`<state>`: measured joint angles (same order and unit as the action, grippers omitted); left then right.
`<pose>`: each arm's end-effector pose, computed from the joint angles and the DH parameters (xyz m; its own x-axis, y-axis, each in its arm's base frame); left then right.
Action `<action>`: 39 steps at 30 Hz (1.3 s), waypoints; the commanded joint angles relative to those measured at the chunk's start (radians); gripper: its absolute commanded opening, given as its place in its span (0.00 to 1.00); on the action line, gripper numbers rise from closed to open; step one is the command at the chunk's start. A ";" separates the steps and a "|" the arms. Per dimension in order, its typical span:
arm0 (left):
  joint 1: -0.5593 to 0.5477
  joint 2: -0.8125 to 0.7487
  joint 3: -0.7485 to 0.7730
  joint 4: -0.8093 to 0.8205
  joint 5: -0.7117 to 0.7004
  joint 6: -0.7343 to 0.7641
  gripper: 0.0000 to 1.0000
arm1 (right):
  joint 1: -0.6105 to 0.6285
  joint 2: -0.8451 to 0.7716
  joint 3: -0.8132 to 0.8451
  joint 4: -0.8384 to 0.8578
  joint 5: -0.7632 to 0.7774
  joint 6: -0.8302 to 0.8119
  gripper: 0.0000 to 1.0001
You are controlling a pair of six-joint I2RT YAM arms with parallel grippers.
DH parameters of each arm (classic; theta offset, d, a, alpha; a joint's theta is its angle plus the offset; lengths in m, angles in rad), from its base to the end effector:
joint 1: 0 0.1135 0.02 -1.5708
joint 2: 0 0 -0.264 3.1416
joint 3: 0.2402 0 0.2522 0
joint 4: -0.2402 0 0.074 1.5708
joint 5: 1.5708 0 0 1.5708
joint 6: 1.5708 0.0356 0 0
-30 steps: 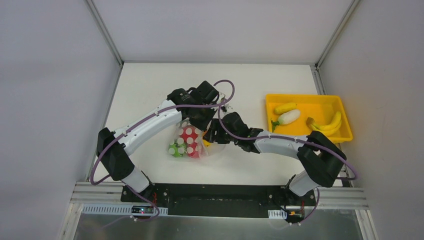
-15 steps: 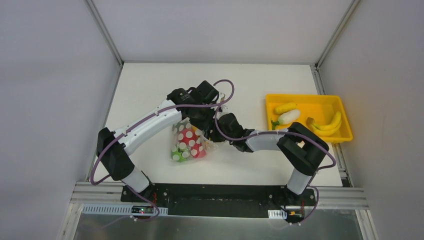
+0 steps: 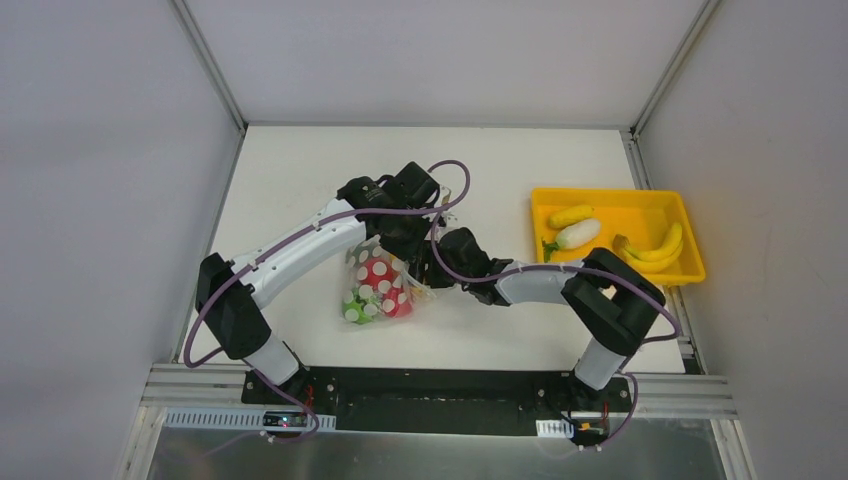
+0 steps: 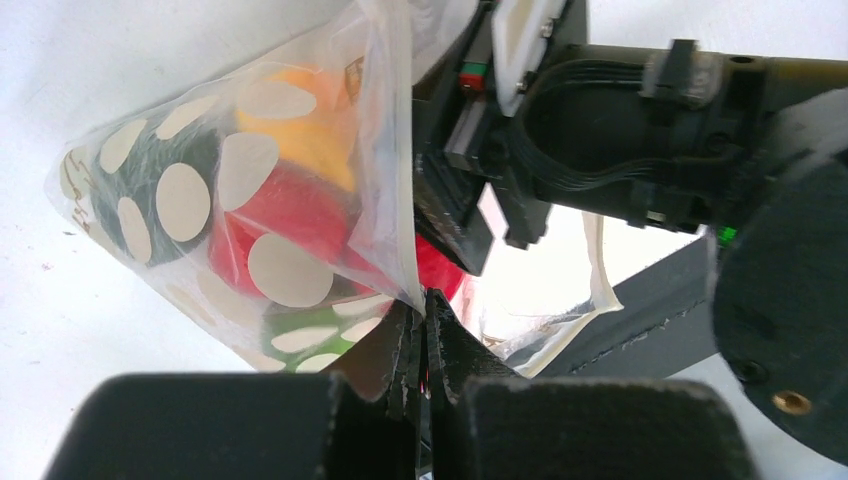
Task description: Open the zip-top bag and remove the fake food
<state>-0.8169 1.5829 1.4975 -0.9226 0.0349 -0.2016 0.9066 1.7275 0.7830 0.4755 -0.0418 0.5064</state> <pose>0.2256 -0.2420 0.3237 -0.7156 0.4698 -0.5168 0.6104 0.7804 -0.1358 0.2153 0.2774 0.1614 -0.6364 -0.0267 -0.7709 -0.5729 0.6856 0.4492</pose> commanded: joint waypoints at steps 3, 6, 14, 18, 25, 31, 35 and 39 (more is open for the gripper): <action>-0.007 0.009 0.036 -0.023 -0.030 0.008 0.00 | -0.001 -0.148 0.054 -0.279 0.000 -0.031 0.39; -0.007 0.013 0.038 -0.024 -0.029 0.006 0.00 | -0.002 -0.209 0.057 -0.342 -0.009 -0.011 0.36; -0.007 0.027 0.040 -0.030 -0.072 0.008 0.00 | -0.002 -0.384 0.070 -0.513 0.003 0.054 0.27; -0.007 0.028 0.043 -0.036 -0.087 0.011 0.00 | -0.007 -0.481 0.101 -0.671 -0.021 0.068 0.27; -0.007 0.023 0.041 -0.035 -0.095 0.013 0.00 | -0.065 -0.652 0.130 -0.960 0.002 0.105 0.25; -0.007 0.025 0.044 -0.037 -0.087 0.011 0.00 | -0.184 -0.745 0.210 -1.209 0.207 0.097 0.26; -0.006 0.020 0.043 -0.039 -0.091 0.013 0.00 | -0.327 -0.754 0.246 -1.288 0.350 0.105 0.26; -0.006 0.019 0.044 -0.039 -0.085 0.011 0.00 | -0.477 -0.752 0.225 -1.283 0.473 0.137 0.30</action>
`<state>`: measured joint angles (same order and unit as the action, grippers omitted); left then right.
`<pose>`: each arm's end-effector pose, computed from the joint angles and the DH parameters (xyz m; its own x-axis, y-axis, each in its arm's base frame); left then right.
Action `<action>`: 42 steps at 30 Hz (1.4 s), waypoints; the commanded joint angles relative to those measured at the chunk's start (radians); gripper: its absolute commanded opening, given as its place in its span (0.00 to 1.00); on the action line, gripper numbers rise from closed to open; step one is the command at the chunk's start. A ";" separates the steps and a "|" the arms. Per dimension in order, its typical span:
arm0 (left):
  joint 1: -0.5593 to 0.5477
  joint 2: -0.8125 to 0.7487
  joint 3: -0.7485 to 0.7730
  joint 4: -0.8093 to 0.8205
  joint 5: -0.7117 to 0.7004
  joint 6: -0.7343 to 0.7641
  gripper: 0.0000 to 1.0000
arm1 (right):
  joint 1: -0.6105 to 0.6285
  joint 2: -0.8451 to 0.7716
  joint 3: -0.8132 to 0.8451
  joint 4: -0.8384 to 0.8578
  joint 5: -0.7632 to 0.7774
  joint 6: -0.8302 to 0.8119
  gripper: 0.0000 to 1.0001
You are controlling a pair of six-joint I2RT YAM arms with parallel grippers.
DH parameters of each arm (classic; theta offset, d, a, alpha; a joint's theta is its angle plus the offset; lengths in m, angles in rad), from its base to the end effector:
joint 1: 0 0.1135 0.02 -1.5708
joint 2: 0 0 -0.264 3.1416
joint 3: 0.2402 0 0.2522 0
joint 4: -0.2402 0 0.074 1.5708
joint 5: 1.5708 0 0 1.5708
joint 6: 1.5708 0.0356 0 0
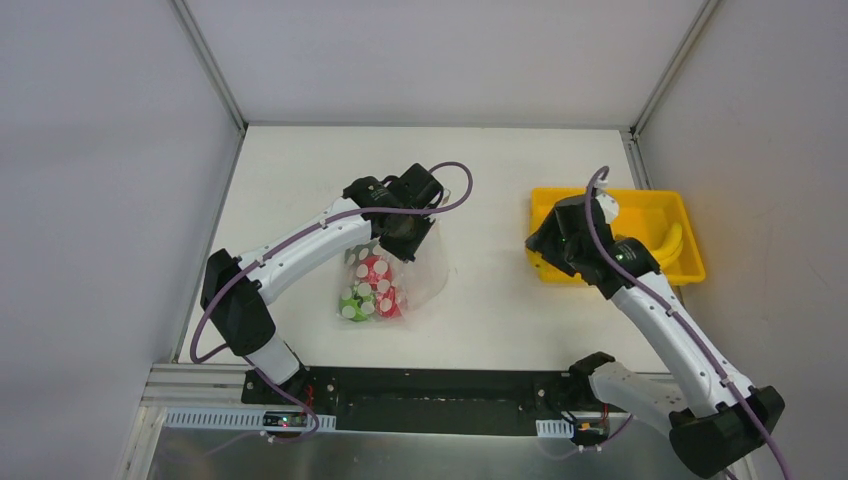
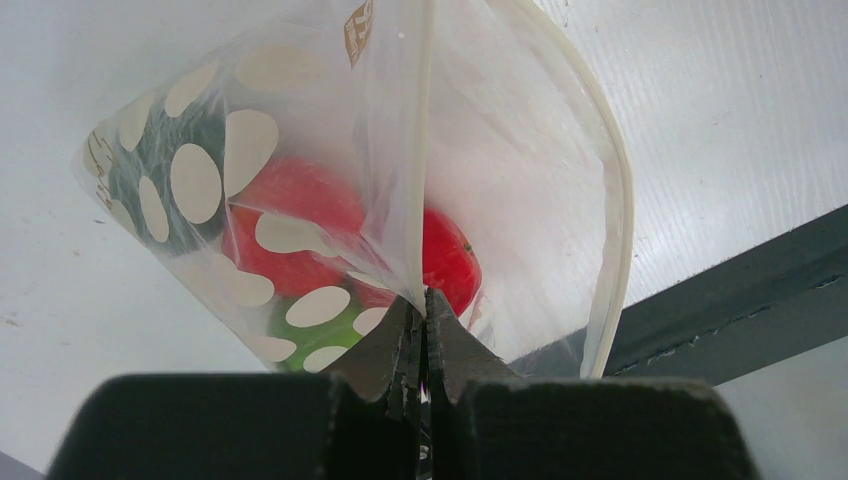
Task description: Open the zip-top bag and remove the fake food
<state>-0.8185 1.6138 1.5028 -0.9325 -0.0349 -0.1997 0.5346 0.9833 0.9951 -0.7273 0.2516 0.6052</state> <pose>0.2309 -0.2449 0.3151 -0.7211 0.4804 -0.4992 0.5863 0.8070 -0.0703 0.1764 0.0942 0.3250 -0.6530 0.2537 -0.7136 0.0483 0.9542 0.2951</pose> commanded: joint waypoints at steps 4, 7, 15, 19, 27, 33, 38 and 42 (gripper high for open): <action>-0.005 -0.015 0.039 -0.028 -0.008 0.009 0.00 | -0.259 0.010 -0.043 0.003 0.203 0.052 0.28; -0.005 -0.019 0.040 -0.029 -0.009 0.011 0.00 | -0.347 0.042 -0.087 0.078 0.210 0.094 0.29; -0.004 -0.029 0.040 -0.029 -0.008 0.013 0.00 | -0.435 0.133 -0.204 0.261 0.222 0.227 0.38; -0.005 -0.032 0.040 -0.028 -0.009 0.012 0.00 | -0.441 0.173 -0.217 0.303 0.166 0.243 0.57; -0.005 -0.035 0.042 -0.029 -0.001 0.013 0.00 | -0.441 0.088 -0.258 0.344 0.040 0.210 0.83; -0.005 -0.034 0.041 -0.028 -0.001 0.011 0.00 | -0.437 0.000 -0.247 0.317 -0.056 0.141 0.85; -0.005 -0.029 0.042 -0.029 0.007 0.008 0.00 | -0.386 -0.059 -0.239 0.329 -0.185 0.107 0.83; -0.005 -0.025 0.042 -0.026 0.016 0.008 0.00 | -0.282 -0.111 -0.265 0.412 -0.282 0.118 0.80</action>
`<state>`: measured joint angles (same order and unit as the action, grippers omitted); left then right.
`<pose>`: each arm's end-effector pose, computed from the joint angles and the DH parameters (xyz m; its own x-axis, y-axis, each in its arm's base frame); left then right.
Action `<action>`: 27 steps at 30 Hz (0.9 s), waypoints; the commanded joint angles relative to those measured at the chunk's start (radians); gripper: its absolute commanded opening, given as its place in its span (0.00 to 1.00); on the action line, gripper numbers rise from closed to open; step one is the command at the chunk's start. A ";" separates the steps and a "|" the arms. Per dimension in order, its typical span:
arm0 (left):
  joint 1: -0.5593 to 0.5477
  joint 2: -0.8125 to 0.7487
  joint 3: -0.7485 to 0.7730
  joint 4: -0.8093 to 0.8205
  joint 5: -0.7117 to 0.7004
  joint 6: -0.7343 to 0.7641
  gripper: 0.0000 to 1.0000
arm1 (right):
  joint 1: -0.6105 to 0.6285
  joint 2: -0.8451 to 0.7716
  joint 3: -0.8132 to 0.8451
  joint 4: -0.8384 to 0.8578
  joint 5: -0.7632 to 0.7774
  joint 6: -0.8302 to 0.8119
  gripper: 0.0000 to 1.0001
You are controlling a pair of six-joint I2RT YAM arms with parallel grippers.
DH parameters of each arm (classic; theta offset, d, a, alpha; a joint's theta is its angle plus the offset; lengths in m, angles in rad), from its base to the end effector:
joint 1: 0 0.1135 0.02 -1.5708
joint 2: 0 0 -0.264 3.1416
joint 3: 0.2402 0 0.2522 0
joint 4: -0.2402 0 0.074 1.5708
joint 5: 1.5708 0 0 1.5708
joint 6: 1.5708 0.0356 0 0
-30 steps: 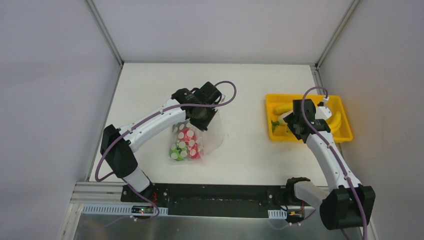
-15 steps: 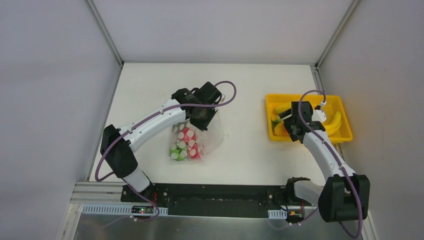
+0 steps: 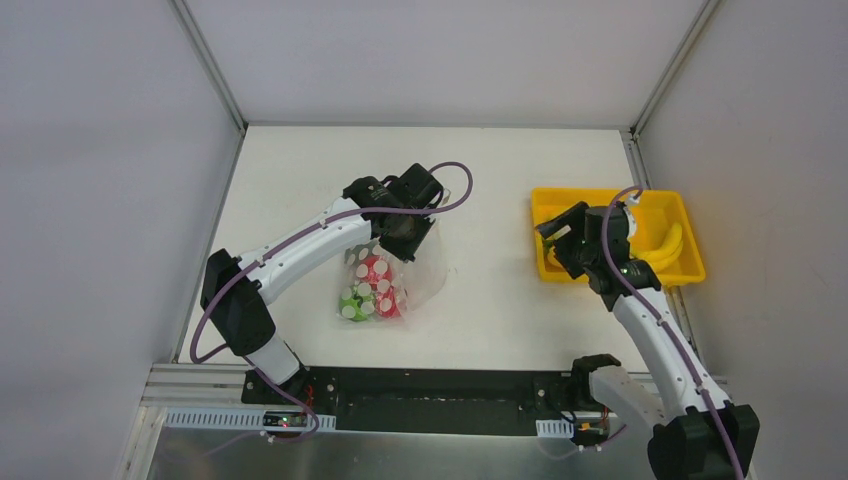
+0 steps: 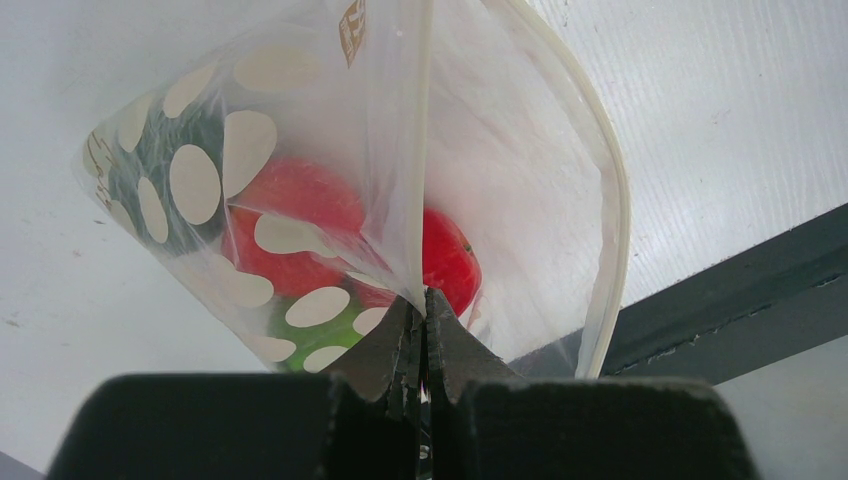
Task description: Open the zip-top bag and remove the fake food
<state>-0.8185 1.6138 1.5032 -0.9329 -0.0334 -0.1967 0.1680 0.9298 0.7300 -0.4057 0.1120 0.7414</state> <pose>0.2309 -0.2449 0.3152 -0.7195 0.4829 -0.4991 0.5890 0.8051 -0.0700 0.2018 0.0302 0.2730 -0.4649 0.6018 -0.6494 0.3232 0.7982 0.5083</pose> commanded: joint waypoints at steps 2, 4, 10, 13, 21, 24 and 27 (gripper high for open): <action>-0.005 -0.025 0.040 -0.025 0.020 0.005 0.00 | 0.144 -0.067 -0.014 0.137 -0.180 -0.005 0.78; -0.005 -0.026 0.039 -0.023 0.027 0.003 0.00 | 0.209 -0.061 -0.023 0.185 -0.211 0.003 0.75; -0.007 -0.041 0.033 -0.014 0.070 0.009 0.00 | 0.409 0.043 -0.013 0.347 -0.271 0.021 0.68; -0.019 -0.057 0.029 -0.017 0.053 0.016 0.00 | 0.478 0.120 0.008 0.400 -0.289 0.023 0.66; -0.121 -0.069 0.029 -0.081 -0.079 0.009 0.00 | 0.629 0.323 0.032 0.564 -0.320 0.046 0.59; -0.146 -0.098 -0.011 -0.078 -0.098 -0.016 0.00 | 0.674 0.381 -0.005 0.663 -0.315 0.077 0.59; -0.152 -0.145 -0.067 -0.039 -0.087 -0.054 0.00 | 0.727 0.428 -0.023 0.729 -0.309 0.087 0.59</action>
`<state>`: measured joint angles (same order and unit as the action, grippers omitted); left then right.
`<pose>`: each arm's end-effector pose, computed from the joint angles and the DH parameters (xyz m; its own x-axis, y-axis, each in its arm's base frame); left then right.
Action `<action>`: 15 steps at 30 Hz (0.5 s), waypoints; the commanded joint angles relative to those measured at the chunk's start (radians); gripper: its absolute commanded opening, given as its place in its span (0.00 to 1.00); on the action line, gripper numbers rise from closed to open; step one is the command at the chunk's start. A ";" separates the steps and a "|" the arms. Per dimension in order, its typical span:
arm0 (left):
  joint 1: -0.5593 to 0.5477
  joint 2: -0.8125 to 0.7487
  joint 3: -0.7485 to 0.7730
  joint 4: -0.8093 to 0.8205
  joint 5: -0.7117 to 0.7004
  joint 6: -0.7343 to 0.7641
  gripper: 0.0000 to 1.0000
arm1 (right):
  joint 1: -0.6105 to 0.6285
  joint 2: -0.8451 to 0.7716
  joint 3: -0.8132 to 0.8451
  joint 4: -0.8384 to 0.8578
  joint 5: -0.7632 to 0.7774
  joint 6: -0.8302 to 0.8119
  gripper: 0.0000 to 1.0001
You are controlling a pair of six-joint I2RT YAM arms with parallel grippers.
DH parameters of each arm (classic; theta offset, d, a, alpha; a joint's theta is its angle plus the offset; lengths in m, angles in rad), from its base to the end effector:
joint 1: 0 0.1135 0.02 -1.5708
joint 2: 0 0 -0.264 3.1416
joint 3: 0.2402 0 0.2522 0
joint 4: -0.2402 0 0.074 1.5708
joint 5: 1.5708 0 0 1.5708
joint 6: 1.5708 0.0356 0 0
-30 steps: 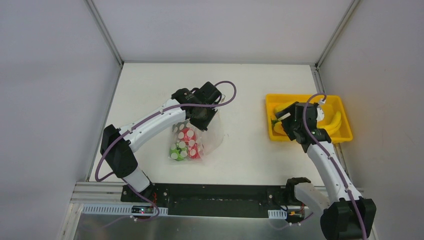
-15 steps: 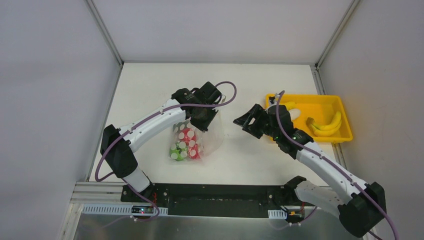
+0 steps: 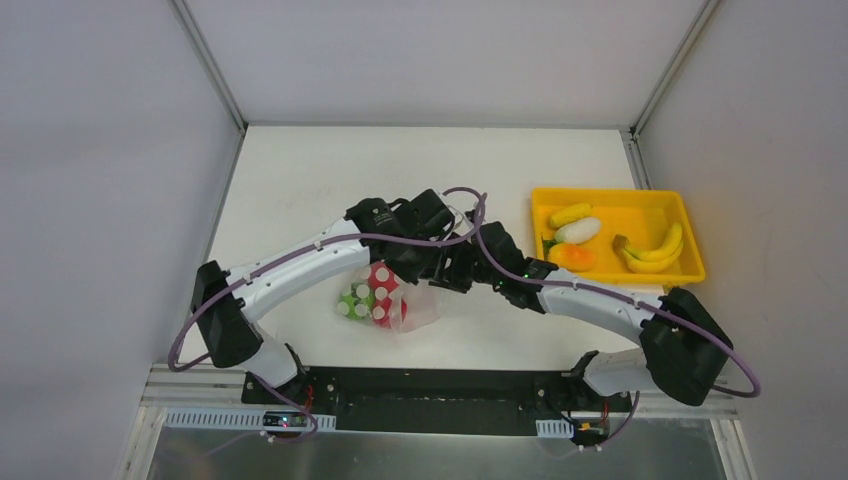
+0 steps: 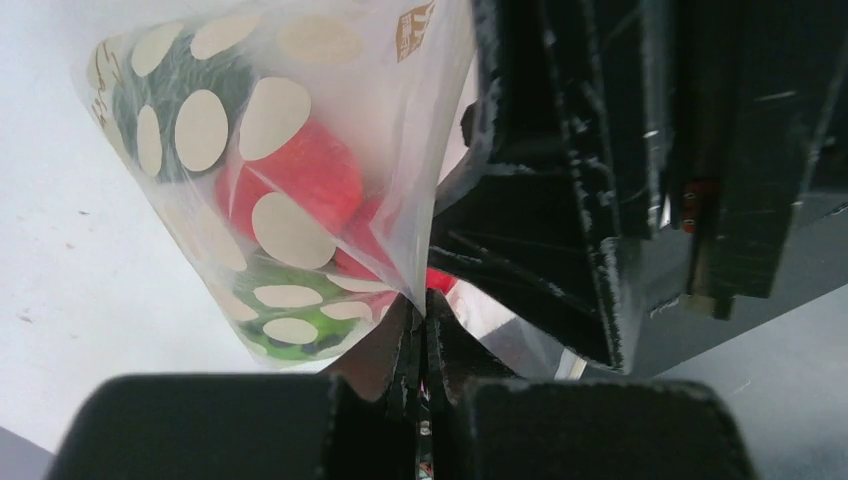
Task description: Open the zip-top bag and remove the fake food
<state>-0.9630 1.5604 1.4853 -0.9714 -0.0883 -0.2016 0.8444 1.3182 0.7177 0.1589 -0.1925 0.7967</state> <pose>0.1858 -0.2616 0.3242 -0.6430 0.5751 -0.5058 0.6775 0.7351 -0.0254 0.1865 0.2202 0.2336 -0.8053 0.1504 -0.5735 -0.3903 0.5938 0.7036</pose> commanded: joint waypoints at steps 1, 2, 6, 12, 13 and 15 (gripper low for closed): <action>-0.008 -0.106 -0.065 0.014 -0.026 -0.060 0.00 | 0.071 0.057 -0.014 0.188 0.004 0.032 0.60; -0.009 -0.122 -0.083 0.028 -0.022 -0.072 0.00 | 0.089 0.076 -0.020 0.208 0.010 0.035 0.61; -0.012 -0.183 -0.146 0.077 -0.054 -0.106 0.00 | 0.130 0.140 -0.038 0.278 0.022 0.050 0.63; -0.013 -0.286 -0.244 0.146 -0.006 -0.158 0.00 | 0.165 0.225 -0.063 0.350 -0.001 0.053 0.68; -0.013 -0.306 -0.265 0.167 0.009 -0.165 0.00 | 0.167 0.238 -0.067 0.379 -0.006 0.051 0.68; -0.013 -0.346 -0.302 0.195 0.030 -0.185 0.06 | 0.173 0.269 -0.067 0.410 -0.012 0.048 0.69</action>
<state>-0.9688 1.2953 1.2358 -0.8474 -0.1051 -0.3267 1.0046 1.5440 0.6556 0.4404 -0.1925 0.8383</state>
